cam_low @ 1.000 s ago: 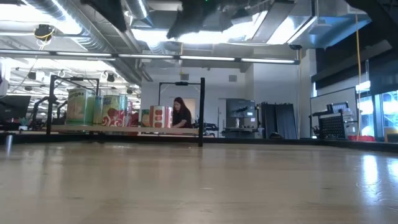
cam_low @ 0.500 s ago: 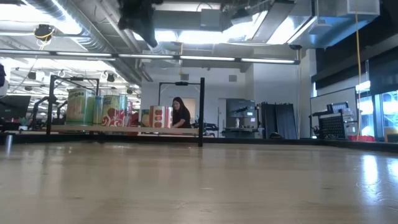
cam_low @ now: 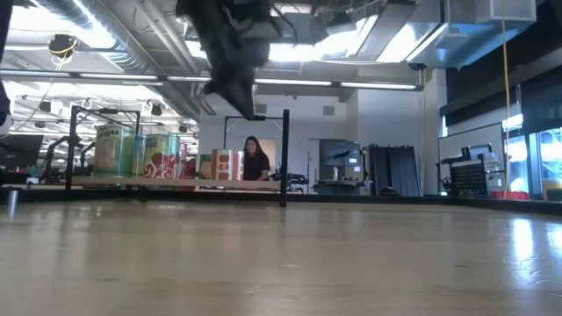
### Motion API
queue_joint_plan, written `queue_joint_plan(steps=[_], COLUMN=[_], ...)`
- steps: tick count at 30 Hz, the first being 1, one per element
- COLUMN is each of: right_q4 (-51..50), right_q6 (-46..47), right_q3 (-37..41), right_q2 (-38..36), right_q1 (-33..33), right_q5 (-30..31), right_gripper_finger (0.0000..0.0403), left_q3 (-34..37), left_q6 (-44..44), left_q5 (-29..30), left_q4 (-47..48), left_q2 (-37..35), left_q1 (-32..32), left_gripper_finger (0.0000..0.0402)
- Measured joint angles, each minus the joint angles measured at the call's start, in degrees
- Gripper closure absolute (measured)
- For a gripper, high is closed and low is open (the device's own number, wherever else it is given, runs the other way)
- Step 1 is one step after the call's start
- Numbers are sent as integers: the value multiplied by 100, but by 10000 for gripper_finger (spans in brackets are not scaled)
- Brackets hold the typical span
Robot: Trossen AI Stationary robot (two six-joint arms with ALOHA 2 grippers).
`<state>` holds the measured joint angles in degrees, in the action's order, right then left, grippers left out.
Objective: Pick and place cans onto a shelf
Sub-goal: Put the canned diced tomatoes on the shelf
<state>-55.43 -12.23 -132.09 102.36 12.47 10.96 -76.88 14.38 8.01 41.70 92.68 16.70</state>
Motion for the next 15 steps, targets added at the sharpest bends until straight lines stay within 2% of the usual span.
queue_joint_plan(steps=[10,15], right_q4=[-92,-190], right_q6=[24,147], right_q3=[2,2], right_q2=[9,9], right_q1=[0,-2], right_q5=[2,3], right_gripper_finger=[401,401], left_q3=[0,0], left_q6=[-338,-462], left_q5=[37,503], left_q4=[-625,-660], left_q2=[546,554], left_q1=[329,407], left_gripper_finger=[401,401])
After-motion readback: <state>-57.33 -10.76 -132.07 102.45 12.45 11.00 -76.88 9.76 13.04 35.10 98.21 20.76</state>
